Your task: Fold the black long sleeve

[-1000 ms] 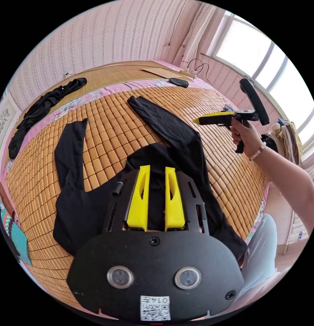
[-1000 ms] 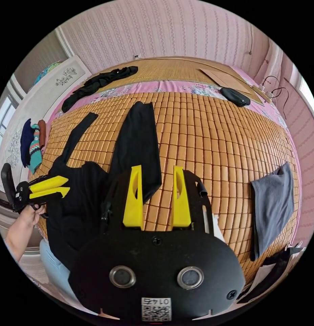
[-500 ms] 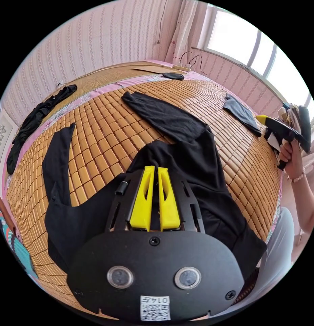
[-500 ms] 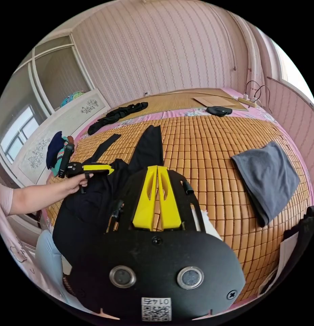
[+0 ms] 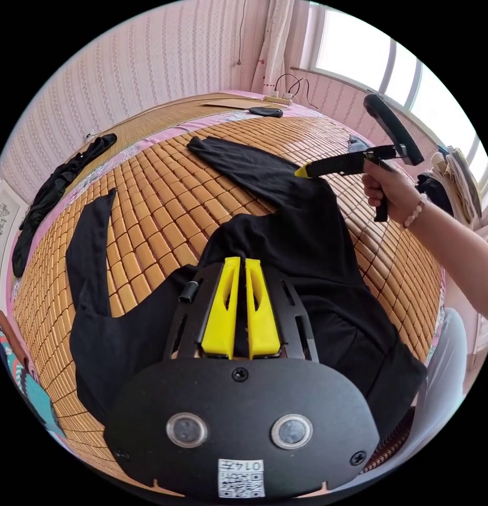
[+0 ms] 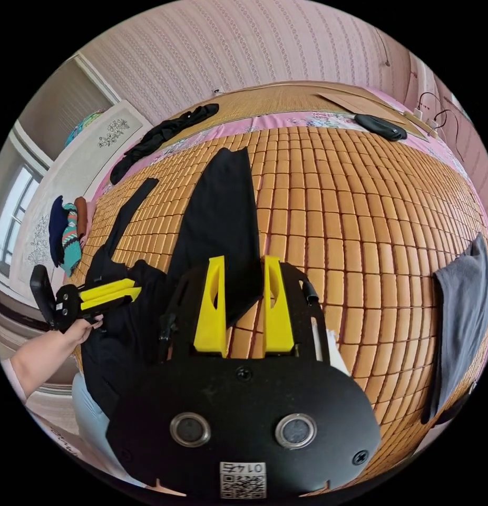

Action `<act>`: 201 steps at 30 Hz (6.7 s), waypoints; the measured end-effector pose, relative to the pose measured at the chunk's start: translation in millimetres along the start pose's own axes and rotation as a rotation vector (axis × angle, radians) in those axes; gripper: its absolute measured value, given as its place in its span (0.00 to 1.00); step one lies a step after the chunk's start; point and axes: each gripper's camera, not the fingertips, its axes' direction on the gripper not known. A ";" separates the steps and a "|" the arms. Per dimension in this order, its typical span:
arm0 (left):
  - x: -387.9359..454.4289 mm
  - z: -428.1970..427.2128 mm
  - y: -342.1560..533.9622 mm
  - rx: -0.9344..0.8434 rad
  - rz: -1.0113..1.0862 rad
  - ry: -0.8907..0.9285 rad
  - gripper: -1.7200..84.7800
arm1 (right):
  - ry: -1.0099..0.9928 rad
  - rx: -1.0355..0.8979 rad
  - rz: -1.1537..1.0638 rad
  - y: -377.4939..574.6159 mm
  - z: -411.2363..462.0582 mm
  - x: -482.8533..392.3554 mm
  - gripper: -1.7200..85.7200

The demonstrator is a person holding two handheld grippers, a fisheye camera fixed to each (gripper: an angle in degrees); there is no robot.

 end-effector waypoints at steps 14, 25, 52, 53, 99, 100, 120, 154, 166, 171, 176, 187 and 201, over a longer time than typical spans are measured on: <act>27.2 -23.7 -5.6 0.185 0.151 -0.023 0.01 | -0.249 0.257 -0.146 175.0 -240.6 11.8 0.02; 37.1 32.0 -22.6 -0.016 0.062 -0.102 0.02 | -0.046 0.026 0.221 240.0 -209.3 105.6 0.14; 54.3 18.9 -43.6 -0.001 0.035 -0.105 0.05 | 0.194 -0.177 0.343 213.9 -124.1 199.9 0.02; 53.2 14.8 -43.3 0.005 0.019 -0.110 0.06 | 0.257 -0.185 0.377 212.8 -117.0 204.4 0.03; -102.3 -384.8 363.0 0.238 -0.486 -0.146 0.01 | -0.297 -0.153 -0.494 -94.9 281.7 -253.0 0.11; -96.1 -395.1 380.3 0.239 -0.491 -0.154 0.01 | -0.280 -0.160 -0.501 -107.1 296.0 -268.3 0.12; -71.9 -531.0 532.9 0.428 -0.698 -0.289 0.01 | -0.843 -0.396 -1.004 -128.5 448.1 -507.9 0.02; -87.6 -601.2 539.8 0.053 -0.589 -0.394 0.01 | -0.042 -0.318 -0.939 -35.4 553.2 -529.6 0.02; -193.7 -599.5 598.9 -0.087 -0.793 -0.404 0.01 | -0.028 -0.402 -0.782 -66.0 619.1 -535.9 0.06; -226.8 -593.6 633.3 -0.029 -1.006 -0.419 0.02 | -0.179 -0.292 -0.719 -66.2 588.1 -534.8 0.14; -215.9 -593.4 640.0 0.026 -1.037 -0.329 0.08 | -0.013 -0.319 -0.925 -31.9 586.7 -556.5 0.14; -200.6 -539.6 630.9 -0.160 -0.965 -0.268 0.01 | -0.027 -0.308 -0.754 -44.8 566.1 -513.2 0.03; -117.4 -554.9 645.2 0.122 -0.977 -0.291 0.07 | -0.263 -0.138 -0.581 -38.9 364.6 -376.2 0.13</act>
